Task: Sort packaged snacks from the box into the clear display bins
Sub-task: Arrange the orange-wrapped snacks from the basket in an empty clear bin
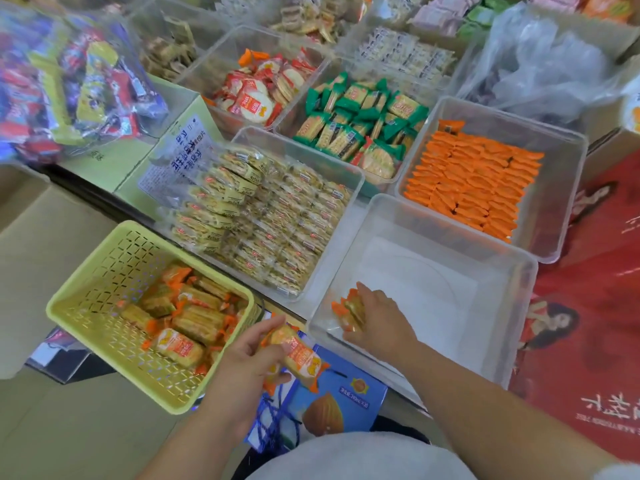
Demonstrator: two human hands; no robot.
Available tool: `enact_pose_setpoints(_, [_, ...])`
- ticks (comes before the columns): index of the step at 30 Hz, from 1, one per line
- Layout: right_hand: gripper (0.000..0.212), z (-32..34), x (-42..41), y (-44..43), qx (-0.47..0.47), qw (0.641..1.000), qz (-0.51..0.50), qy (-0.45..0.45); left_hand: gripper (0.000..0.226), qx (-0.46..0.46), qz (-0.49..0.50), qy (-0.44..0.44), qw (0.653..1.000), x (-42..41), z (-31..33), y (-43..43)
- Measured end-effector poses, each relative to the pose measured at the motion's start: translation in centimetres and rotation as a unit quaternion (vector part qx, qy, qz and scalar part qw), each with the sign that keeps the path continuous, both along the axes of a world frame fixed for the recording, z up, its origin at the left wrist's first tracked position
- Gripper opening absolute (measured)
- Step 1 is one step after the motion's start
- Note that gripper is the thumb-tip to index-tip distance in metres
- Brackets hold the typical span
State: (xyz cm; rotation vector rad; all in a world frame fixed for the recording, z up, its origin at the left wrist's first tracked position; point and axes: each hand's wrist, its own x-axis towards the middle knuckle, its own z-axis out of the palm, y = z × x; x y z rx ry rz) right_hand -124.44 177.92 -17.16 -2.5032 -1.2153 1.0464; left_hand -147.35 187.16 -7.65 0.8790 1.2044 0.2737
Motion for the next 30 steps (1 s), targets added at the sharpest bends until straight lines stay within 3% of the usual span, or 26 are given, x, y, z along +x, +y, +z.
enact_pose_setpoints(3, [0.098, -0.6, -0.3, 0.3, -0.026, 0.998, 0.011, 0.056, 0.04, -0.001, 0.016, -0.01, 1.0, -0.4, 0.0, 0.1])
enact_pose_setpoints(6, [0.107, -0.5, 0.3, -0.2, -0.03, 0.999, -0.001, 0.041, 0.039, -0.005, 0.023, -0.01, 1.0, -0.6, -0.1, -0.2])
enact_pose_setpoints(11, [0.101, -1.4, 1.0, -0.9, -0.041, 0.998, -0.007, 0.051, 0.039, -0.009, 0.019, -0.015, 1.0, -0.9, -0.2, -0.1])
enact_pose_setpoints(17, [0.076, -1.5, 0.4, -0.1, 0.006, 0.999, 0.047, -0.018, 0.042, 0.0, 0.011, -0.004, 1.0, -0.8, -0.6, -0.3])
enact_pose_setpoints(22, [0.074, -1.4, -0.5, 0.3, -0.008, 0.988, 0.119, -0.096, 0.042, -0.003, 0.003, -0.003, 1.0, -0.1, -0.9, -0.7])
enact_pose_setpoints(27, [0.076, -1.8, 0.1, -0.2, -0.024, 0.997, 0.069, 0.023, 0.04, -0.008, 0.003, -0.003, 1.0, 0.2, -0.8, -0.6])
enact_pose_setpoints(30, [0.062, -2.0, 0.3, -1.0, -0.01, 0.997, 0.074, 0.033, 0.037, -0.004, 0.004, 0.0, 1.0, 0.2, -0.7, -0.4])
